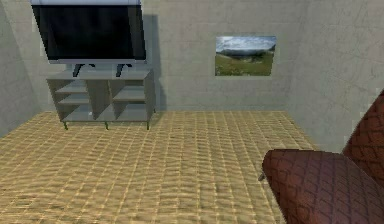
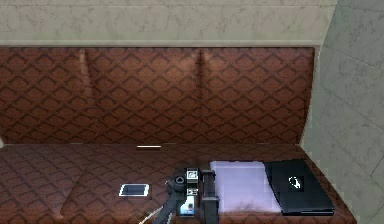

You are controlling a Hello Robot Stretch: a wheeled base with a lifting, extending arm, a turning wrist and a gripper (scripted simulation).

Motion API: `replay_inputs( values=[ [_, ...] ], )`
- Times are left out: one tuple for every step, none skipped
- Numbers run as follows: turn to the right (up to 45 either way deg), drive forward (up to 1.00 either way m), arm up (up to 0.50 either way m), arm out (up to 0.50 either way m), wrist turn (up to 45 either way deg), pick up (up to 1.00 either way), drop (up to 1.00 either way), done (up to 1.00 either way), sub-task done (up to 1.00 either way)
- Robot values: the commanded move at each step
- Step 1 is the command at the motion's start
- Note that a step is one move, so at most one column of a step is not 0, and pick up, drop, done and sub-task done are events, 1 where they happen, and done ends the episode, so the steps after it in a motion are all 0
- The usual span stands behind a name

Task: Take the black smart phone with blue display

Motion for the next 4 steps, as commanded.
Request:
replay_inputs(
  values=[
    [0.0,0.0,0.0,0.0,45.0,0.0,0.0,0.0,0.0],
    [0.0,0.0,0.0,0.0,45.0,0.0,0.0,0.0,0.0],
    [0.0,0.0,0.0,0.0,36.0,0.0,0.0,0.0,0.0],
    [0.0,0.0,-0.3,0.0,0.0,0.0,0.0,0.0,0.0]
  ],
)
